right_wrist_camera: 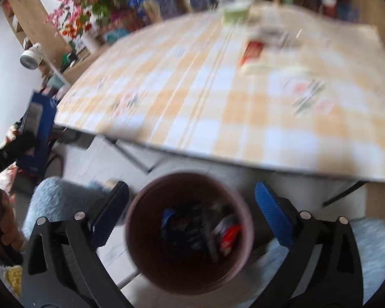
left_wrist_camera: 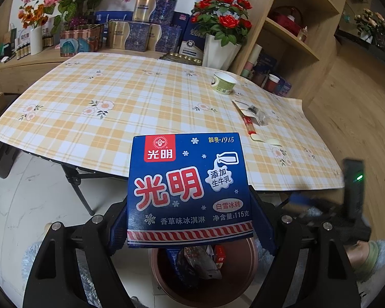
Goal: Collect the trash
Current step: 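Lower the blue ice cream box into the bin and open the left gripper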
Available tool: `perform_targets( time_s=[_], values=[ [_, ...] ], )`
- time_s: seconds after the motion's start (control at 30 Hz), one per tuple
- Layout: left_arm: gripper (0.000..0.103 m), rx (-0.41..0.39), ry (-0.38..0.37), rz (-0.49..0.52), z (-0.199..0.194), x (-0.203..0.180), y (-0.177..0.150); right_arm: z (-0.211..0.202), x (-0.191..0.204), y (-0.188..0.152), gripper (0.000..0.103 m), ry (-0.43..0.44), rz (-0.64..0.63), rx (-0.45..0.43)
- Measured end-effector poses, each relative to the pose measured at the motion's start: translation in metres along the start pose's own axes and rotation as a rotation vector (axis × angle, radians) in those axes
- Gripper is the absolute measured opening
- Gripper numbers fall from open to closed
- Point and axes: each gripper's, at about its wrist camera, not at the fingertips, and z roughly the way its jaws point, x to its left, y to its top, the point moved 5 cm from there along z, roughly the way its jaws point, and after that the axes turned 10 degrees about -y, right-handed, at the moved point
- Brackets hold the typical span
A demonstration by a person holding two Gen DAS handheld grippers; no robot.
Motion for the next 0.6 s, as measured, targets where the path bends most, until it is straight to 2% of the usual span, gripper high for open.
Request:
perform_targets(
  time_s=[0.13,0.27,0.3,0.43,0.6],
  values=[
    [0.078,0.016,-0.022,0.063,0.009,-0.010,-0.005,-0.025,-0.026,0.013,0.097,-0.133,-0.011,-0.178],
    [0.078,0.060,-0.012,0.167,0.026,-0.022,-0.016,-0.040,-0.061,0.019,0.097,-0.297,0.025,-0.301],
    [0.078,0.078,-0.021,0.183,0.032,-0.023,-0.022,-0.041,-0.070,0.017,0.097,-0.324,0.052,-0.310],
    [0.078,0.122,-0.057,0.203,0.049,-0.026,-0.037,-0.034,-0.095,0.011,0.097,-0.344,0.151,-0.276],
    [0.078,0.207,-0.074,0.210,0.074,-0.027,-0.057,-0.027,-0.092,0.008,0.097,-0.362,0.156,-0.264]
  ],
)
